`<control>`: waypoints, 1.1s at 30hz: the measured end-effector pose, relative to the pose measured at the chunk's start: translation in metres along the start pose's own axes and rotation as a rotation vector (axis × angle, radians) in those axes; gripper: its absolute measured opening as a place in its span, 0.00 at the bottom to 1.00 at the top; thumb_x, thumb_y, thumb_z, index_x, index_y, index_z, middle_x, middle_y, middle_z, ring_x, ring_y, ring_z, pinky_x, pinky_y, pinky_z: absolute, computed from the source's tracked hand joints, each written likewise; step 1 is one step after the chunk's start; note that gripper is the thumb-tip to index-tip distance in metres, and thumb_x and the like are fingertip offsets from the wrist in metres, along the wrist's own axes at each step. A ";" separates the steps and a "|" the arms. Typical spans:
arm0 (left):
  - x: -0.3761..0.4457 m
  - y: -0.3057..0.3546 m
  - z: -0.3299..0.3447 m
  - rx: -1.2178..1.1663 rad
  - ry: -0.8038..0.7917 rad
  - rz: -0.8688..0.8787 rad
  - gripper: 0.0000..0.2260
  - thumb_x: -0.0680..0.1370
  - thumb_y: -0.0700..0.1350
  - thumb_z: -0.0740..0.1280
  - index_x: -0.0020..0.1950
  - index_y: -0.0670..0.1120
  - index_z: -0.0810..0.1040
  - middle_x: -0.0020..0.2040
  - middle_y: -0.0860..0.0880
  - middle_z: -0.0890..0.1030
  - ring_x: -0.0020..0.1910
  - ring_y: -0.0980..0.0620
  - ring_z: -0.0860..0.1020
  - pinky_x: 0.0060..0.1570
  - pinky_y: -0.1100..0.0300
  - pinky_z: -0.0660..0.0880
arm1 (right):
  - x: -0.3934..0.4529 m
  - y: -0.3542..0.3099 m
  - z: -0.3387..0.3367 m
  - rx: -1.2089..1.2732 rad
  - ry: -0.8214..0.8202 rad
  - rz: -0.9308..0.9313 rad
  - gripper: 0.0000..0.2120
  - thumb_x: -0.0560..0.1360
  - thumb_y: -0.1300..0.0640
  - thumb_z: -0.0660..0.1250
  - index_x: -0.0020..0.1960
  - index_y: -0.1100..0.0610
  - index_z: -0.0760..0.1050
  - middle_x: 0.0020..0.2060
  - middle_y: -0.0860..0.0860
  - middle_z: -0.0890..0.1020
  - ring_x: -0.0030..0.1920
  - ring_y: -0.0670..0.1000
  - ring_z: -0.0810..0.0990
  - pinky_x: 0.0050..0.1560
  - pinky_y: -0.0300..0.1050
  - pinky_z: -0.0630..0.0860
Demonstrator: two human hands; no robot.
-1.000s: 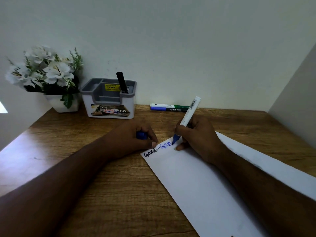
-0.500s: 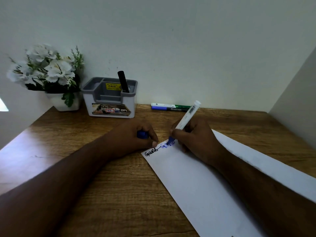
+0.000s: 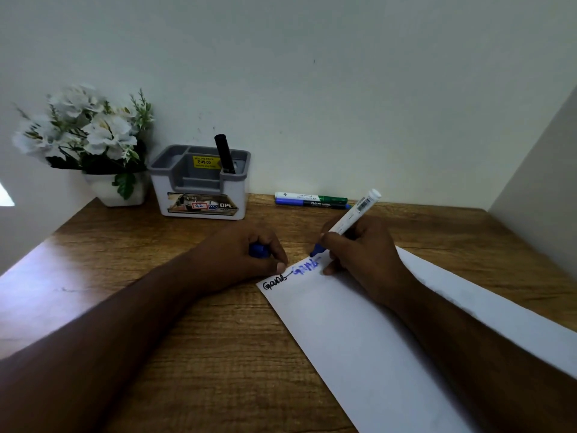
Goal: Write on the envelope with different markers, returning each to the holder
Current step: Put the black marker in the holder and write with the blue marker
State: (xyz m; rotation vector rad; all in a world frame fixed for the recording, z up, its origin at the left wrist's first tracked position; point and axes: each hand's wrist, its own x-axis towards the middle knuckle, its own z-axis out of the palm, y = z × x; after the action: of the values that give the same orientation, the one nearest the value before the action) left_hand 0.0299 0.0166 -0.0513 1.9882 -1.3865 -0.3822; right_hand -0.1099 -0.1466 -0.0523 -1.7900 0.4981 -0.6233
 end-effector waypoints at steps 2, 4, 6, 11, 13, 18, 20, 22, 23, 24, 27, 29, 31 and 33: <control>0.000 -0.001 0.001 0.002 0.013 0.012 0.04 0.69 0.50 0.74 0.42 0.58 0.82 0.45 0.67 0.80 0.47 0.68 0.76 0.40 0.73 0.72 | 0.000 0.001 0.000 0.006 -0.041 -0.029 0.12 0.71 0.67 0.70 0.33 0.54 0.81 0.29 0.50 0.84 0.28 0.48 0.84 0.26 0.39 0.79; -0.001 -0.001 0.001 0.002 0.027 0.026 0.04 0.69 0.50 0.74 0.42 0.57 0.83 0.45 0.68 0.80 0.46 0.69 0.76 0.39 0.78 0.70 | 0.001 0.003 0.000 0.007 -0.049 -0.037 0.13 0.70 0.68 0.69 0.32 0.54 0.81 0.28 0.48 0.84 0.28 0.48 0.83 0.26 0.39 0.78; -0.001 -0.002 0.001 0.003 0.027 0.028 0.04 0.69 0.50 0.74 0.42 0.57 0.83 0.45 0.68 0.80 0.46 0.69 0.76 0.39 0.80 0.68 | 0.002 0.003 0.000 0.011 -0.042 -0.031 0.11 0.70 0.67 0.70 0.33 0.54 0.81 0.27 0.48 0.83 0.28 0.48 0.83 0.26 0.40 0.78; -0.002 -0.003 0.003 0.030 0.028 0.005 0.05 0.69 0.54 0.73 0.44 0.60 0.81 0.43 0.66 0.80 0.47 0.71 0.74 0.37 0.77 0.68 | 0.005 0.006 -0.007 0.225 0.063 -0.084 0.02 0.70 0.64 0.72 0.39 0.62 0.81 0.25 0.50 0.78 0.23 0.47 0.75 0.25 0.42 0.74; 0.000 -0.003 0.005 -0.006 0.040 -0.035 0.09 0.72 0.59 0.68 0.51 0.64 0.78 0.49 0.68 0.77 0.50 0.71 0.72 0.42 0.74 0.65 | 0.006 0.008 -0.006 0.336 0.034 -0.079 0.08 0.70 0.56 0.72 0.41 0.61 0.84 0.31 0.58 0.79 0.25 0.50 0.74 0.27 0.44 0.73; -0.003 0.002 -0.005 -0.151 0.184 0.010 0.18 0.79 0.53 0.60 0.67 0.69 0.64 0.57 0.63 0.74 0.51 0.69 0.72 0.48 0.69 0.67 | 0.002 -0.008 -0.006 0.396 -0.144 -0.150 0.07 0.70 0.55 0.69 0.44 0.56 0.83 0.30 0.55 0.82 0.25 0.51 0.76 0.25 0.43 0.73; -0.002 0.002 -0.005 -0.207 0.184 0.024 0.22 0.78 0.50 0.64 0.67 0.70 0.64 0.50 0.60 0.77 0.39 0.66 0.75 0.41 0.65 0.73 | 0.002 -0.009 -0.006 0.341 -0.155 -0.210 0.02 0.70 0.60 0.71 0.42 0.58 0.81 0.28 0.53 0.82 0.24 0.51 0.76 0.24 0.41 0.73; -0.002 0.003 -0.004 -0.293 0.177 0.023 0.24 0.74 0.49 0.69 0.65 0.68 0.66 0.46 0.53 0.81 0.34 0.60 0.75 0.38 0.57 0.79 | 0.000 -0.007 -0.006 0.319 -0.145 -0.212 0.02 0.69 0.60 0.72 0.40 0.58 0.82 0.27 0.54 0.81 0.23 0.51 0.77 0.24 0.41 0.73; -0.003 0.003 -0.003 -0.347 0.172 0.030 0.23 0.72 0.49 0.71 0.62 0.66 0.68 0.46 0.50 0.82 0.33 0.58 0.76 0.37 0.57 0.79 | -0.002 -0.007 -0.005 0.302 -0.141 -0.200 0.02 0.69 0.59 0.73 0.39 0.58 0.83 0.26 0.54 0.81 0.23 0.51 0.77 0.24 0.41 0.73; -0.003 0.004 -0.003 -0.399 0.170 0.037 0.21 0.71 0.50 0.72 0.60 0.64 0.70 0.45 0.49 0.83 0.33 0.58 0.77 0.37 0.59 0.79 | -0.003 -0.008 -0.005 0.281 -0.138 -0.188 0.03 0.68 0.58 0.74 0.39 0.57 0.84 0.26 0.54 0.81 0.24 0.51 0.77 0.25 0.41 0.74; -0.003 0.005 -0.002 -0.487 0.176 0.033 0.17 0.66 0.51 0.73 0.53 0.57 0.75 0.45 0.50 0.84 0.33 0.56 0.80 0.35 0.63 0.78 | -0.003 -0.006 -0.004 0.216 -0.157 -0.144 0.08 0.66 0.53 0.77 0.41 0.57 0.85 0.27 0.56 0.83 0.27 0.52 0.80 0.29 0.42 0.76; -0.003 0.006 -0.002 -0.498 0.185 0.019 0.13 0.66 0.49 0.73 0.49 0.54 0.78 0.44 0.51 0.84 0.31 0.54 0.81 0.33 0.64 0.78 | -0.004 -0.007 -0.004 0.233 -0.187 -0.120 0.11 0.65 0.52 0.78 0.43 0.58 0.86 0.29 0.57 0.84 0.29 0.53 0.81 0.32 0.42 0.78; -0.002 0.007 -0.002 -0.578 0.169 0.018 0.12 0.66 0.48 0.73 0.47 0.49 0.79 0.42 0.48 0.85 0.28 0.52 0.79 0.30 0.63 0.78 | -0.004 -0.011 -0.003 0.313 -0.204 -0.117 0.12 0.62 0.52 0.78 0.41 0.58 0.86 0.30 0.57 0.85 0.31 0.53 0.83 0.33 0.41 0.79; -0.002 0.007 -0.003 -0.699 0.119 0.027 0.12 0.66 0.48 0.73 0.46 0.46 0.79 0.40 0.42 0.85 0.25 0.52 0.78 0.25 0.62 0.75 | -0.004 -0.016 -0.003 0.377 -0.222 -0.136 0.09 0.62 0.55 0.76 0.39 0.58 0.86 0.30 0.57 0.85 0.31 0.51 0.84 0.32 0.40 0.80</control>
State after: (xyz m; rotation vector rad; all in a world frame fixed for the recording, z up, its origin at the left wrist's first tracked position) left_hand 0.0254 0.0181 -0.0446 1.3885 -1.0129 -0.6248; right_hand -0.1145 -0.1415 -0.0367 -1.5155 0.0982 -0.5610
